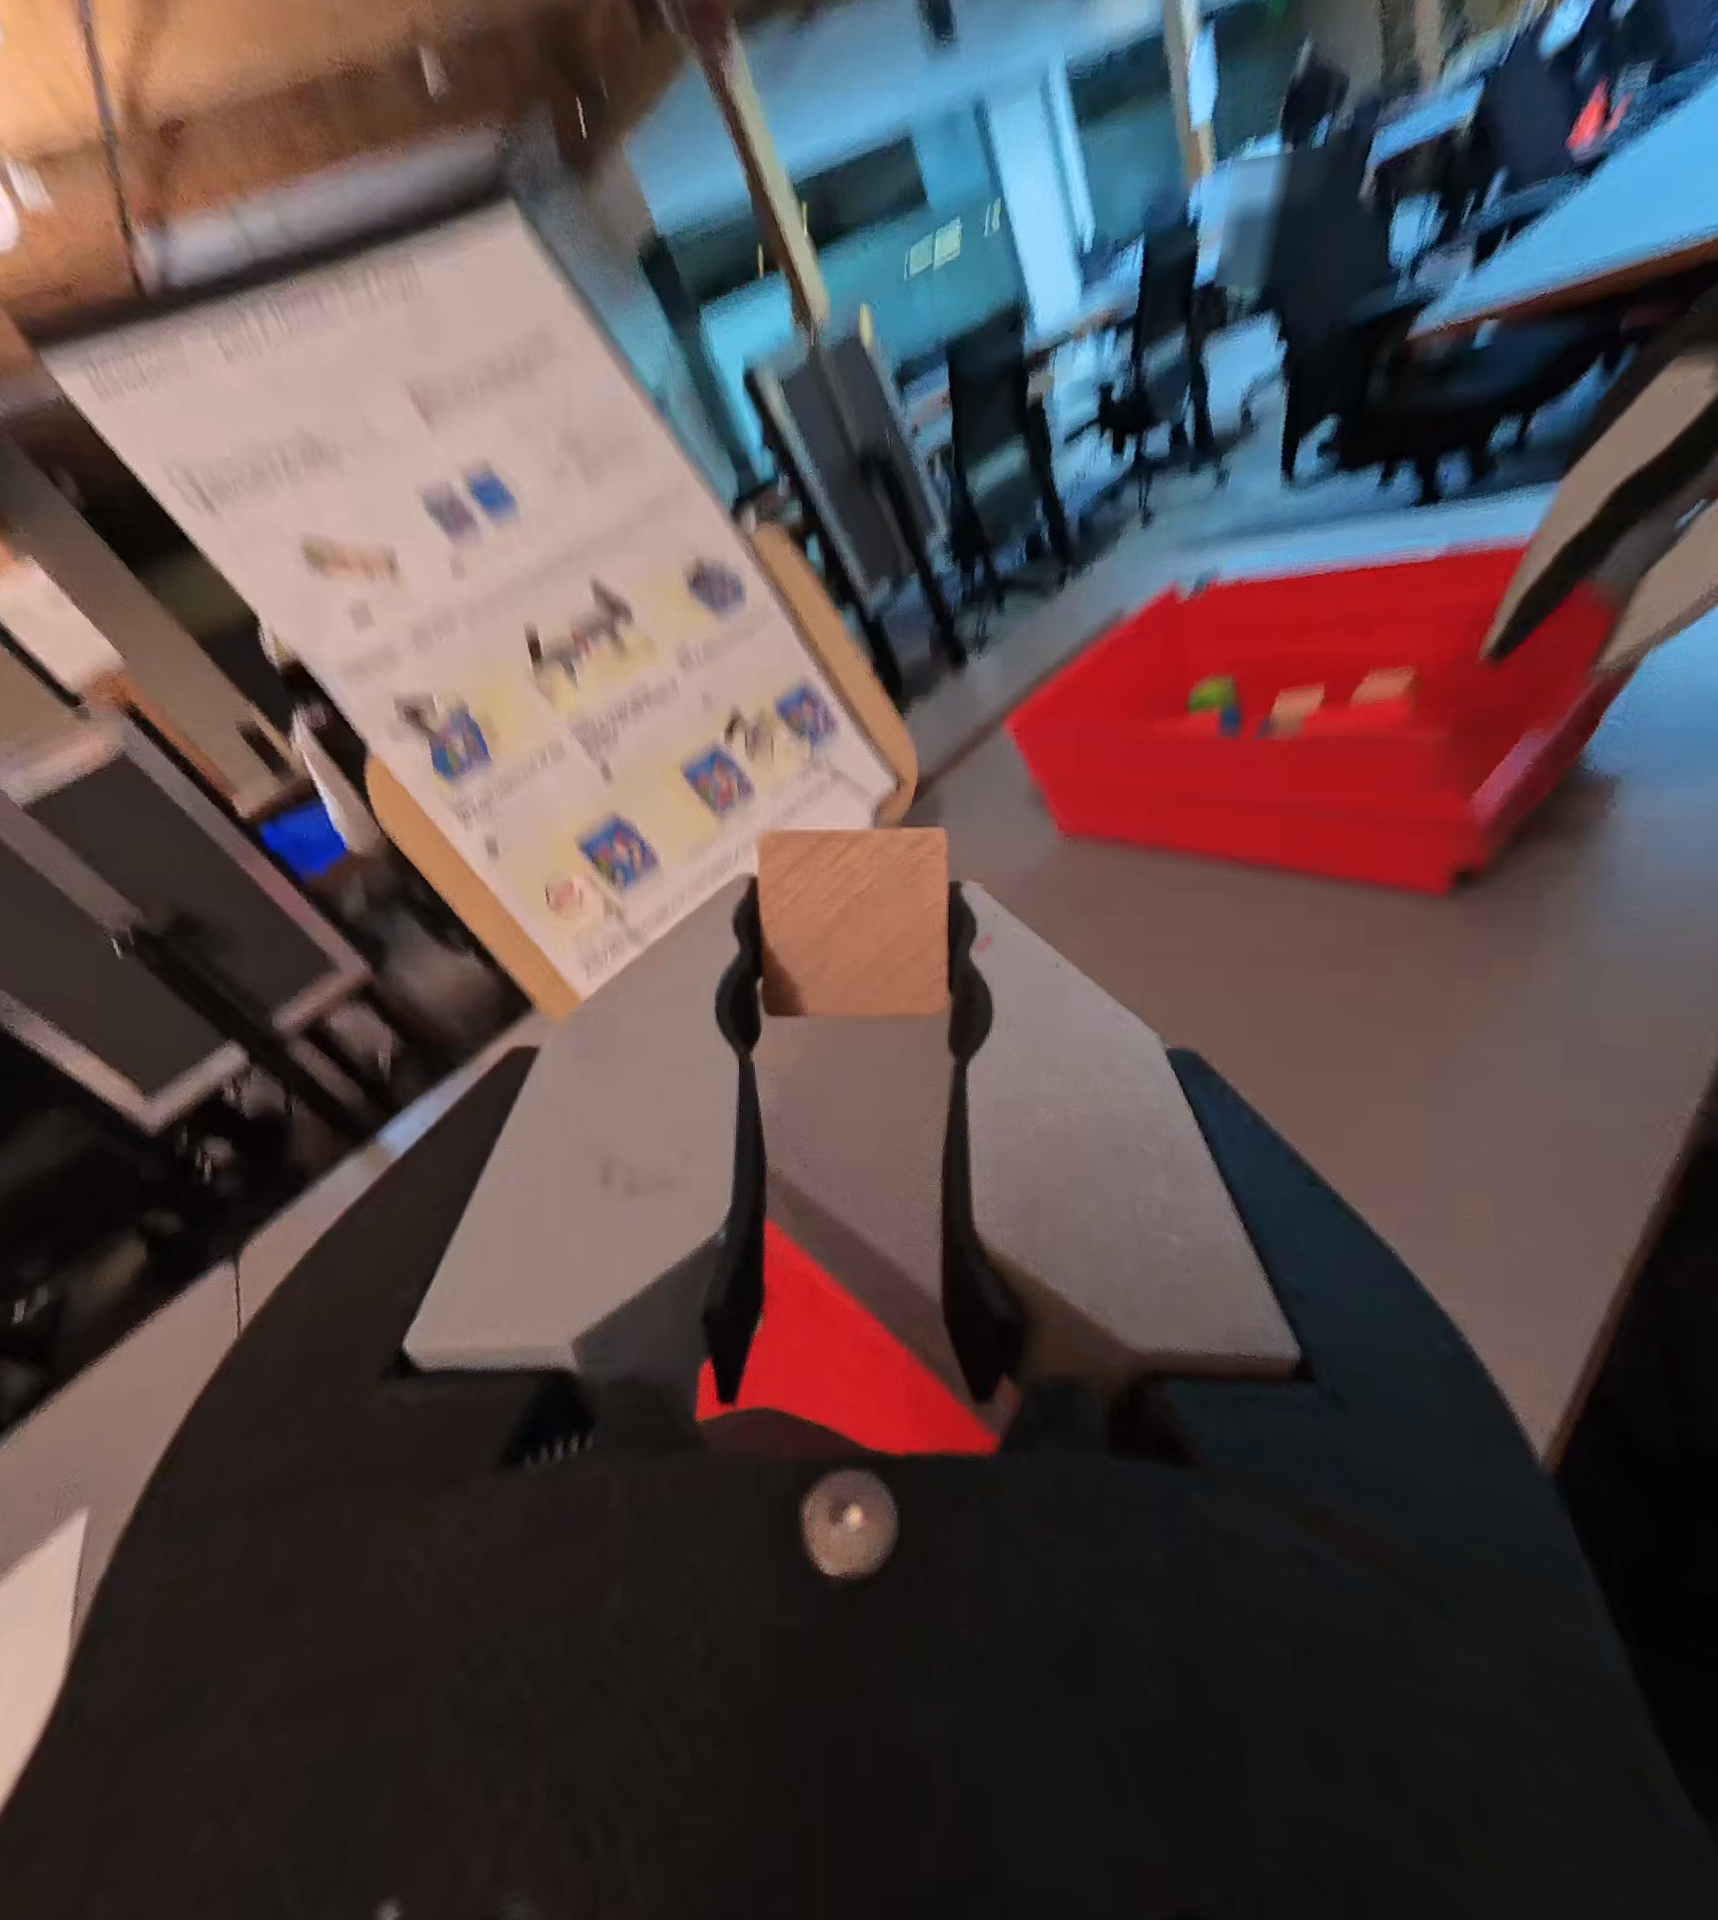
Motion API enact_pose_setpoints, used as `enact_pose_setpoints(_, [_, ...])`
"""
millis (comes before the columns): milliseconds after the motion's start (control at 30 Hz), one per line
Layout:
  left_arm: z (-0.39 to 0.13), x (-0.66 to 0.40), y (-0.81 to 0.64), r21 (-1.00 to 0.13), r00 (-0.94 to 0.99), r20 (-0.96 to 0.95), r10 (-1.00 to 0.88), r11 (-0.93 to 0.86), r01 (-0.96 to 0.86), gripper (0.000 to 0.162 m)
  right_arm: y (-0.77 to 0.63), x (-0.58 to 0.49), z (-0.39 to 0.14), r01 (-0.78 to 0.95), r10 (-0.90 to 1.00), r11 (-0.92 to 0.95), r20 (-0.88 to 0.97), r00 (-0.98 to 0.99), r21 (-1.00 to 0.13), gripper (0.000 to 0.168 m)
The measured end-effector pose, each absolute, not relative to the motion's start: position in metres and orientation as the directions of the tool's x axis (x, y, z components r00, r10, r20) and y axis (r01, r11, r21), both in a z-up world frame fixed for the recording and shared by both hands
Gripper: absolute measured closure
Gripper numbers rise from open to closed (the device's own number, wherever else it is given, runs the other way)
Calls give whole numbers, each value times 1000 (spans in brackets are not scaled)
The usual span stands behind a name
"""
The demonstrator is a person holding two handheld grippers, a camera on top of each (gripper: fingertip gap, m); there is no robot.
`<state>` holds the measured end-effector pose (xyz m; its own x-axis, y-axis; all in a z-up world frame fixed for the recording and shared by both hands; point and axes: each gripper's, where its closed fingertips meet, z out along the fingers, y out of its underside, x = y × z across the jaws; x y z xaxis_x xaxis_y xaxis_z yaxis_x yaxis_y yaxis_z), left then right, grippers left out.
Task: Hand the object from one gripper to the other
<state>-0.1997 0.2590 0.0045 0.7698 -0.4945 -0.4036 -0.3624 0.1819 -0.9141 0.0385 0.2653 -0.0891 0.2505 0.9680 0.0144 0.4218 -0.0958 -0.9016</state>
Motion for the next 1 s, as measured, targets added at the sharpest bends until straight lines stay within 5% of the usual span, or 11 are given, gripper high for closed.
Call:
enact_pose_setpoints(267, [46, -173, 174, -815, 717, -525, -459, 513, -268, 130, 214, 10, -69, 340, 994, -106, -98, 42, -934, 139])
enact_pose_setpoints(1000, [31, -101, 122, -619, 463, -758, -460, 731, -288, 130, 137, -40, -37, 244, 933, -148, -217, -286, -959, 130])
